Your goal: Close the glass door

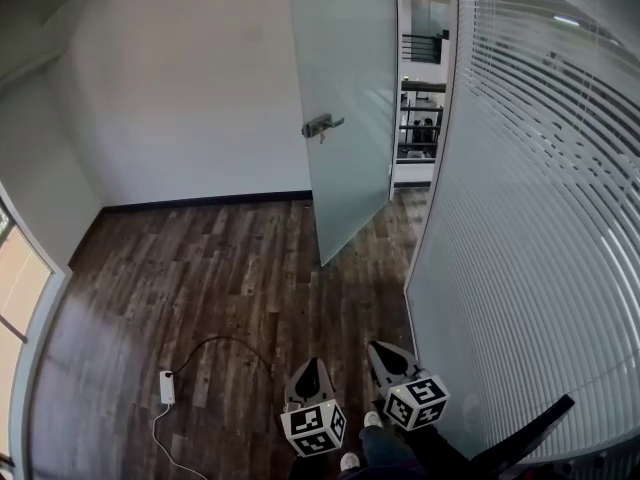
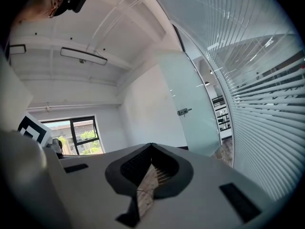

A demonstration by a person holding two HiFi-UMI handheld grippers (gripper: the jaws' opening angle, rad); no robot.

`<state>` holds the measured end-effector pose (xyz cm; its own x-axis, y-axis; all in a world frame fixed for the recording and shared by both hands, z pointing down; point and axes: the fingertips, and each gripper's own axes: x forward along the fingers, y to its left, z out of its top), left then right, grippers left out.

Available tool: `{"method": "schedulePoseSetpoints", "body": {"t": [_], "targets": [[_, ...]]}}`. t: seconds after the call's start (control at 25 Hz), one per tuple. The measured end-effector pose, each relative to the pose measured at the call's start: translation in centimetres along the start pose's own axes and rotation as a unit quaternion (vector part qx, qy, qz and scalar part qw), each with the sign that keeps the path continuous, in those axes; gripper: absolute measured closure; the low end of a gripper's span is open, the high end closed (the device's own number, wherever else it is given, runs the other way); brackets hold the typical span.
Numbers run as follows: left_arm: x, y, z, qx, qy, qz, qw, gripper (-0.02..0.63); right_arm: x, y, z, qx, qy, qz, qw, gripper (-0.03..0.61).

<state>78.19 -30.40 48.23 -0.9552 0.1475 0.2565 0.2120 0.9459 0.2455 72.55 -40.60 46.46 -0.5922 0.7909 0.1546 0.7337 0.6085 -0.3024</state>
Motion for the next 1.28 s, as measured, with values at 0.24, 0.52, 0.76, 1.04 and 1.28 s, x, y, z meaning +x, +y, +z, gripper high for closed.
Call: {"method": "schedulePoseSetpoints", "body": {"t": [0.24, 0.52, 0.76, 1.04, 1.28], "targets": [[6.1, 1.4, 1.6, -0.014, -0.009, 0.021, 0.9996, 0.614, 6.0, -2.9, 1.6, -0.024, 0.007, 0.021, 0.999, 0.581], [13.4, 1.2, 6.0, -0.017, -0.037, 0.042, 0.9983, 0.614, 12.9, -7.1, 5.8, -0.053, 0.008, 0.042, 0.998, 0.581], [17.1, 1.8, 6.2, -0.026, -0.033, 0.071, 0.9966, 0.614, 16.7, -9.3, 6.3, -0.06, 0.024, 0.064, 0.996, 0.581], [19.8, 3.9, 6.7, -0.039, -0.032, 0.092, 0.9945, 0.614, 20.7, -8.7, 6.0, -0.053, 0.032, 0.099, 0.993, 0.581], [24.3, 8.0, 8.6, -0.037, -0.036, 0.095, 0.9942, 0.614, 27.3, -8.7, 6.6, -0.054, 0.032, 0.102, 0.993, 0.581]]}}
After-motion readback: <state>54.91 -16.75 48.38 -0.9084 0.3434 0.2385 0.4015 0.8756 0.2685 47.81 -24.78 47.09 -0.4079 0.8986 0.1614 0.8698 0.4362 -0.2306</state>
